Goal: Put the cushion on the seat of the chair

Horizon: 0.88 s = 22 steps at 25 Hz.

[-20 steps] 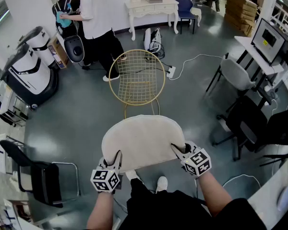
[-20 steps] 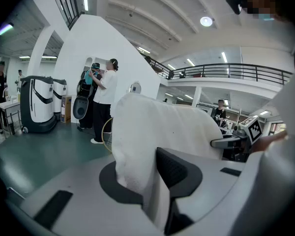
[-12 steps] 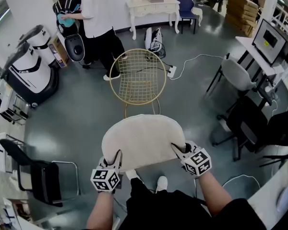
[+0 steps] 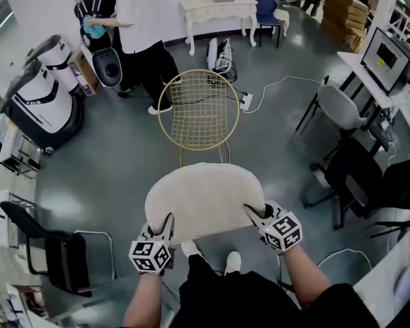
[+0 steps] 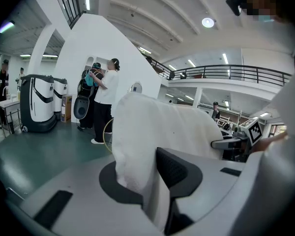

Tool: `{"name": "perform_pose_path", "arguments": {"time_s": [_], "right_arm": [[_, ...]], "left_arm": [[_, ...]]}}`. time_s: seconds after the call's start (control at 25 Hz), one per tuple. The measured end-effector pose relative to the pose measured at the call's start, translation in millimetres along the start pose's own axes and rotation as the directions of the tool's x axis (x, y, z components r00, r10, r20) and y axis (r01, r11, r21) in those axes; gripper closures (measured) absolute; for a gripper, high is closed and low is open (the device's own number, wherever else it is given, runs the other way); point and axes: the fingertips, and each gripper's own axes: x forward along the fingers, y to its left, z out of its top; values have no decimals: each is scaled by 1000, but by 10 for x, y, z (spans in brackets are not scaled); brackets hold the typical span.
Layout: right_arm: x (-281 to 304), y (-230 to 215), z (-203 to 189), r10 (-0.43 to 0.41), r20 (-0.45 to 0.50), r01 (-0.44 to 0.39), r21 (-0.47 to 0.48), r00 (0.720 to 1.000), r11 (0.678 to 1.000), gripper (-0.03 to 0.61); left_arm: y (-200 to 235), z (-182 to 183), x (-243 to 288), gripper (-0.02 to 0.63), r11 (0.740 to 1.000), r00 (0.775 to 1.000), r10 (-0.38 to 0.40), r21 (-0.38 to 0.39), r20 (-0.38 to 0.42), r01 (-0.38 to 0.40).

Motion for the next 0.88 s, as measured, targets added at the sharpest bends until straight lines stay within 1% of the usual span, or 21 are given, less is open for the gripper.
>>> {"name": "perform_pose_path", "arguments": {"time_s": [0.12,0.28,0.48,0.88], "right_arm": [[125,23,64,-1,-3,2,4,1000,1000,508],[394,108,246,-7,-10,7,11,1000,1000,508],[686,137,370,-8,-16,8,11,1000,1000,508],[1475,307,761,-24,-14,24,26,1000,999,508]], "left_arm": [[128,56,25,514,1000,1000,-3,-1,-4,3],[429,201,43,514,1000,1000,-6,-7,-9,6],[717,309,121,514,1000,1000,-8,-10,-11,8],[1550,672,282,514,1000,1000,-21,0,-12,21]]}}
